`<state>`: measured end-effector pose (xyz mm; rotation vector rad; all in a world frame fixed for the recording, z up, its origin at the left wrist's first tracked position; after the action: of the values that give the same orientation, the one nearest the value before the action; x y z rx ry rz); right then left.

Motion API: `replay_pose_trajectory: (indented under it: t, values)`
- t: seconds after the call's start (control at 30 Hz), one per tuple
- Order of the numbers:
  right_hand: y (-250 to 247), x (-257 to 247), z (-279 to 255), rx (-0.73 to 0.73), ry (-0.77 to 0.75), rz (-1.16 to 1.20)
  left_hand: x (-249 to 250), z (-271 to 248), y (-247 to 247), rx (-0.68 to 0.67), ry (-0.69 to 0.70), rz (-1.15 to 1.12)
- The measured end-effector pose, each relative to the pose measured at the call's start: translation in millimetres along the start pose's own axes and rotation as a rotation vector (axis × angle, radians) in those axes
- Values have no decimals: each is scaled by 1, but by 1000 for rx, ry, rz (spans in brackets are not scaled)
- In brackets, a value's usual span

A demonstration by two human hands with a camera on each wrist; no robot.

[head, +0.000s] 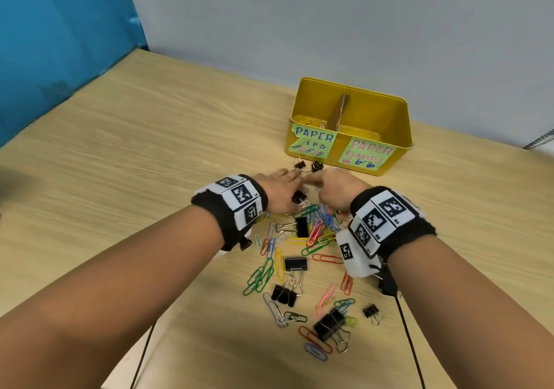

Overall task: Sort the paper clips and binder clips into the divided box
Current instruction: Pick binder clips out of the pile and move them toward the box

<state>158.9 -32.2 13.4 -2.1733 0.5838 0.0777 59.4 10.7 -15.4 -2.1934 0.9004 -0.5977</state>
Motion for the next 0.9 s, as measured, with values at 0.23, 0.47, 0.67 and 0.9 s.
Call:
replay_pose_trajectory:
  t: [0.23, 0.47, 0.67, 0.9]
  values:
    - [-3, 3, 3, 15, 67, 20, -8, -23, 15, 12, 23, -13]
    - [-5, 0, 2, 195, -21, 35, -19, -53, 22, 101, -46, -39]
    - [2, -11, 8, 207, -134, 129, -3, -47, 13, 208, 85, -151]
    - [-10, 28, 2, 343, 44, 155, -12, -20, -2, 161, 136, -242]
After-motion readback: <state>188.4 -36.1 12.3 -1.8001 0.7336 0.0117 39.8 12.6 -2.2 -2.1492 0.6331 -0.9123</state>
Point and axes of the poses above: each hand's wrist, its own z-axis towards the middle knuckle, its own y-axis out of the palm, x = y × z, the point moved 4 cm from there along z, towards the middle knuckle, and after that the axes turned 5 degrees about -x, right-handed, at the moved point
